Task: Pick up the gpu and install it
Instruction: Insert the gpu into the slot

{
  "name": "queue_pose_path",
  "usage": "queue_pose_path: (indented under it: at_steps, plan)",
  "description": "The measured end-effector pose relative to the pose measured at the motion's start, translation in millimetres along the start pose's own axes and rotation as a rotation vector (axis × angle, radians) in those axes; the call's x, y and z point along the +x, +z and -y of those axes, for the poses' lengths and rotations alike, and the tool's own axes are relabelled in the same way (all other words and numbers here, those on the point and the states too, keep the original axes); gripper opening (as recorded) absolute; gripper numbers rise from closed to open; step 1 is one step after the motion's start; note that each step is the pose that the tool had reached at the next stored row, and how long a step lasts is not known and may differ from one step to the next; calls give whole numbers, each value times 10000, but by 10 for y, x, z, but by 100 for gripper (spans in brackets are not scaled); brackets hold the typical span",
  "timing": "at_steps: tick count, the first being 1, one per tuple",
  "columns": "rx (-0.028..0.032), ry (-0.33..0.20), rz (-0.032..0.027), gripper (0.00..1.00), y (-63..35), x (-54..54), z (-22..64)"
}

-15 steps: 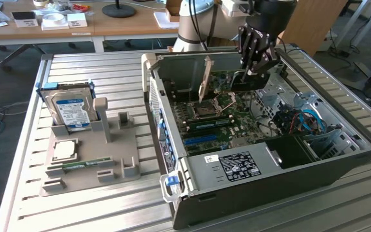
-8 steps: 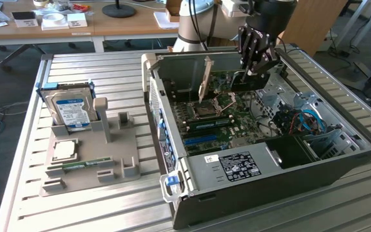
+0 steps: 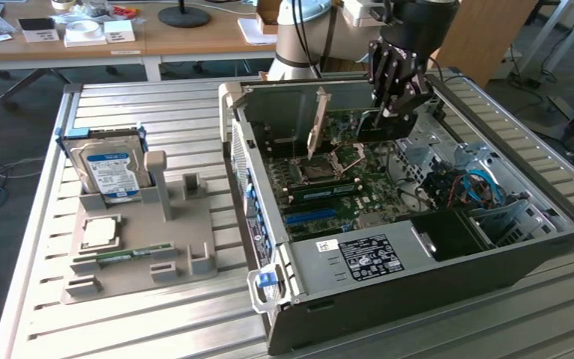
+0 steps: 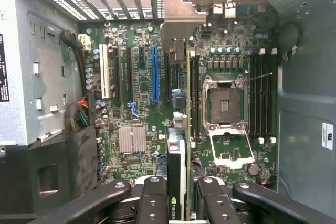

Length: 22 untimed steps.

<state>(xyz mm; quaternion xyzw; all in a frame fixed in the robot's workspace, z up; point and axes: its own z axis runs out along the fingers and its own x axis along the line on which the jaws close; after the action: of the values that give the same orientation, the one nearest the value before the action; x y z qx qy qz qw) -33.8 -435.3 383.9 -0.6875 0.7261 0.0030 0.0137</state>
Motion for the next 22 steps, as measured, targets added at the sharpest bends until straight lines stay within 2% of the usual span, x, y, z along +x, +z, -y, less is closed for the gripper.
queue_pose_path:
  at_steps: [22]
  plan:
    - [0,0,-1,27,11,2,0]
